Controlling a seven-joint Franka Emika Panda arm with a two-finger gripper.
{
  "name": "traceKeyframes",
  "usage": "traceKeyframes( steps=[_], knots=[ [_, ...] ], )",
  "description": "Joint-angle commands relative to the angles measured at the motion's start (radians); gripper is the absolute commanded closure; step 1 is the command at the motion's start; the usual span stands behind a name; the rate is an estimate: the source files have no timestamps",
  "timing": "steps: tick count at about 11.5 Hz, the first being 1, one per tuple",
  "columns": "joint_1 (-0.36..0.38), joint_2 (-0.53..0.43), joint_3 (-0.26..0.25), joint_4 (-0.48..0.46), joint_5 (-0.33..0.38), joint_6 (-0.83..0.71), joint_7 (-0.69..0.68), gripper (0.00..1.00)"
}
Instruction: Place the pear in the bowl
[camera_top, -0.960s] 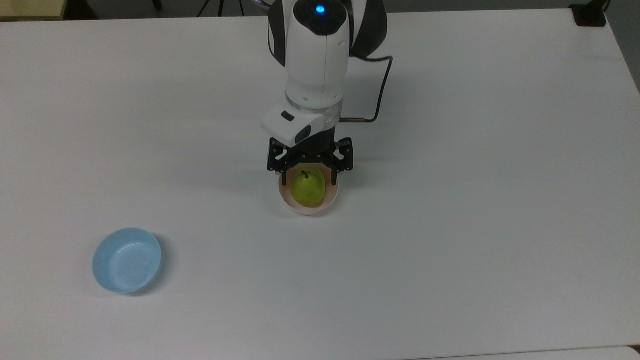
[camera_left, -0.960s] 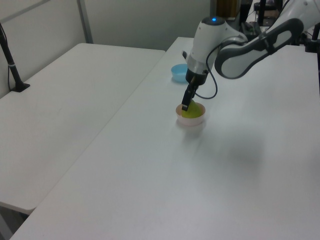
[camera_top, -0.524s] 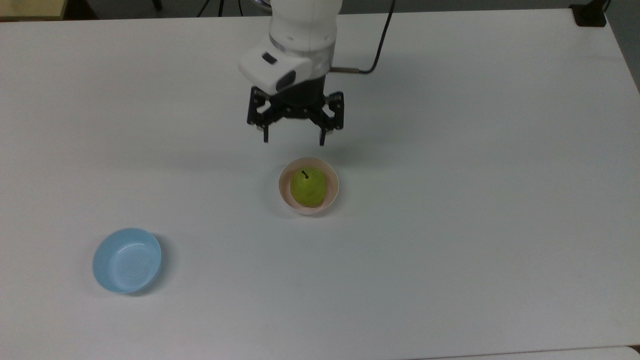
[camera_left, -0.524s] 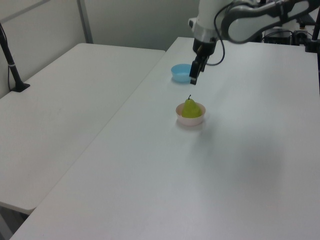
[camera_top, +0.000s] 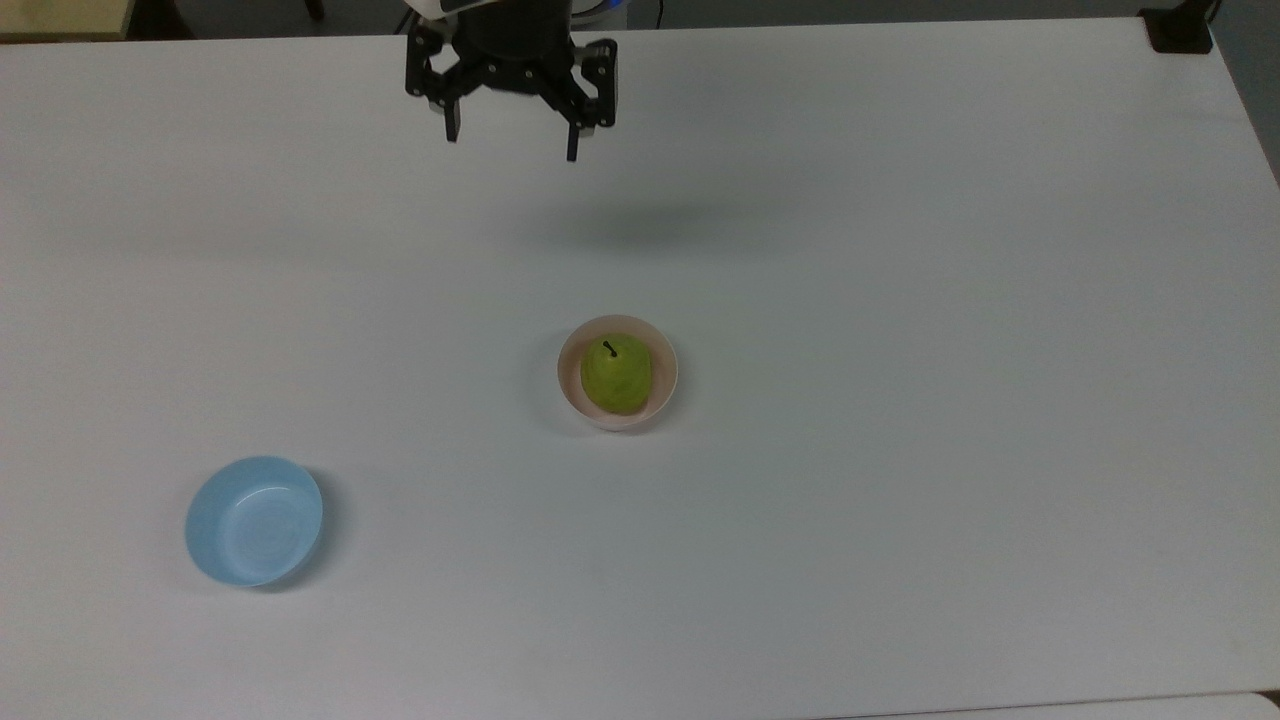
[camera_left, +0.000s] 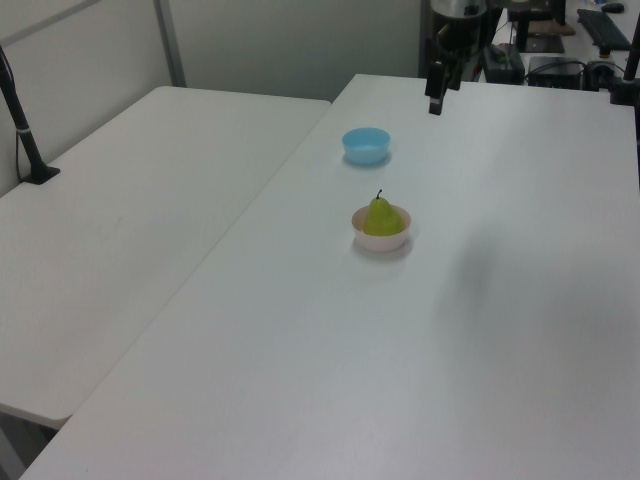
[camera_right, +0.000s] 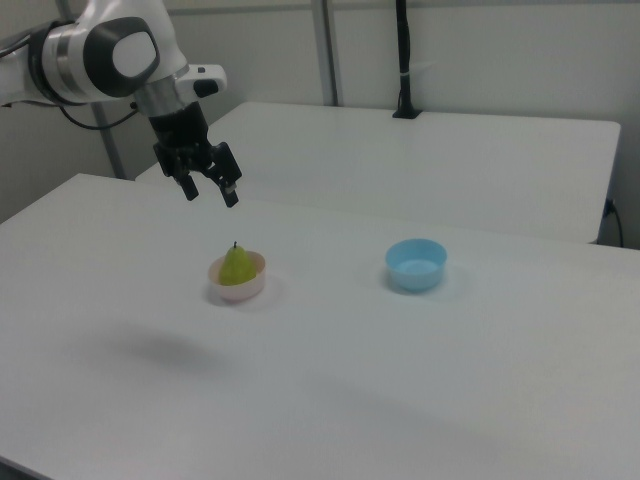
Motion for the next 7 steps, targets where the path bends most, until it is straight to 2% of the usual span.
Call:
traceKeyframes(
  steps=[1, 3, 7],
  knots=[
    [-0.023, -0.061, -0.005, -0.014, 0.048, -0.095, -0.008, 0.00],
    [-0.047, -0.064, -0.005, 0.057, 0.110, -0.205, -0.054, 0.00],
    [-0.047, -0.063, -0.002, 0.075, 0.116, -0.237, -0.058, 0.00]
  ],
)
